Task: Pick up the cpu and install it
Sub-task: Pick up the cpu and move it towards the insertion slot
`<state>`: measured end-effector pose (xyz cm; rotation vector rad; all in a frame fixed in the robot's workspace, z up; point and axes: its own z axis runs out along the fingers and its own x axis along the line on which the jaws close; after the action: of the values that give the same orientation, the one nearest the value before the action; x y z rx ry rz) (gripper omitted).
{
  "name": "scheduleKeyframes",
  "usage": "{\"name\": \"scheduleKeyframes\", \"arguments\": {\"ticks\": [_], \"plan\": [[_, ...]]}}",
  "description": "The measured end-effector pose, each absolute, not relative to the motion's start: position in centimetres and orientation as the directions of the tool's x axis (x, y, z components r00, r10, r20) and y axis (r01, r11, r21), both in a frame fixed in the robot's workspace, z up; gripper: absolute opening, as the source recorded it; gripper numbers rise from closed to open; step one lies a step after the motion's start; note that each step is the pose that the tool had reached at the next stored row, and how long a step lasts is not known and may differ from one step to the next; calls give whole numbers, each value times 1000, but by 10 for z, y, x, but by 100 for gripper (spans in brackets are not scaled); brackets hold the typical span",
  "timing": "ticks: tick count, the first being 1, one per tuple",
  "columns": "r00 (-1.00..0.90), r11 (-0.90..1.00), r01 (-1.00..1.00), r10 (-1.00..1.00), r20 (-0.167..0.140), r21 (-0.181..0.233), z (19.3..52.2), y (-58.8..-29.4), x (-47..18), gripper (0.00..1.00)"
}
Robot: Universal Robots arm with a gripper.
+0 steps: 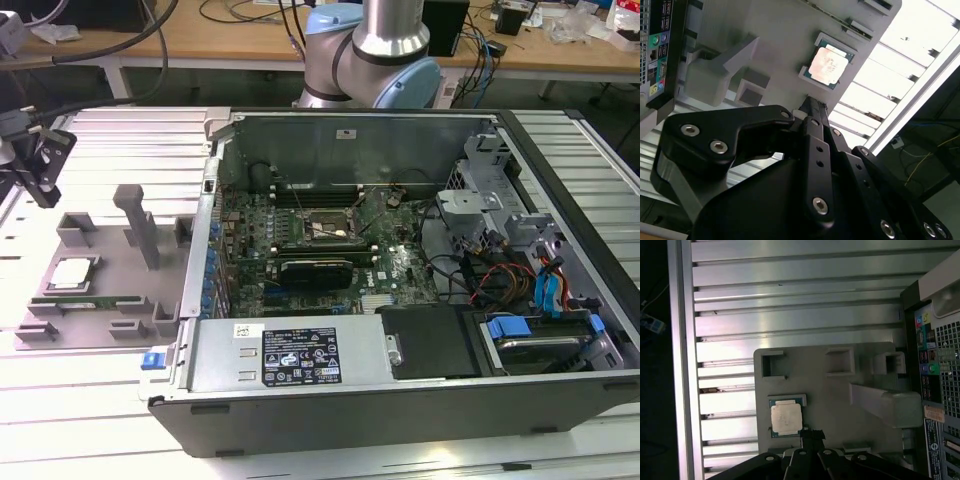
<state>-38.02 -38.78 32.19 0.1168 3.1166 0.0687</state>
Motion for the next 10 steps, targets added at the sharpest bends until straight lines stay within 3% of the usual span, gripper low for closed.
{"name": "scheduleKeyframes", "arguments": {"ticks": [6,10], "plan": [[-997,996,71,72,-20,45,322,-388,-380,11],[-997,996,-72,-71,-20,45,320,-388,-380,11]]}}
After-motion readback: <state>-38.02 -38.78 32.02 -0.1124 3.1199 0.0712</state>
